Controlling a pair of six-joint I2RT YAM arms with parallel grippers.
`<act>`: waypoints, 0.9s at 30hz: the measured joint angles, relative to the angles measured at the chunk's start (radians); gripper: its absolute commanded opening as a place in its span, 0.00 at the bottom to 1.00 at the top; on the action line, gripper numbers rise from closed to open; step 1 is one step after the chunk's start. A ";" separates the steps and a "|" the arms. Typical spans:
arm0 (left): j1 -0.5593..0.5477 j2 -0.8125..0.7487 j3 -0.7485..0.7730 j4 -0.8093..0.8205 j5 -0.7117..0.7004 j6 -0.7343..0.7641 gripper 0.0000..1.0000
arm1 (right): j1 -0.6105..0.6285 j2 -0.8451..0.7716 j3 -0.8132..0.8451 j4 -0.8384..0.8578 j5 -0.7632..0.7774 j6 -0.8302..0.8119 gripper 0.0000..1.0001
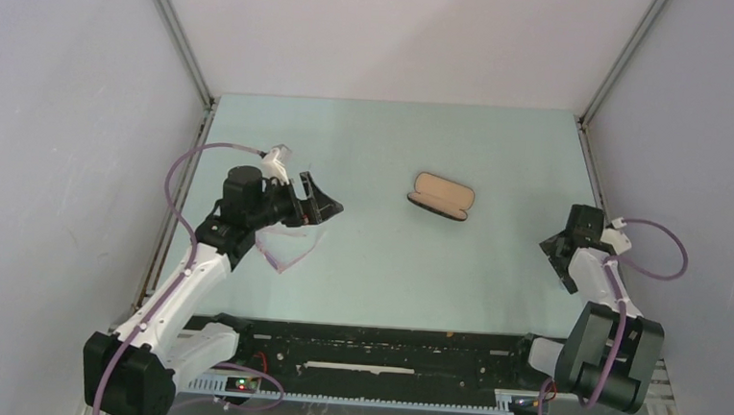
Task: Organize the sunglasses
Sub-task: Pick up the glasses cleaning cloth from the center of the board.
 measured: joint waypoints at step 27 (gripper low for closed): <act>0.000 0.079 0.059 -0.008 0.026 -0.019 1.00 | -0.178 0.084 -0.043 0.096 0.006 0.055 0.00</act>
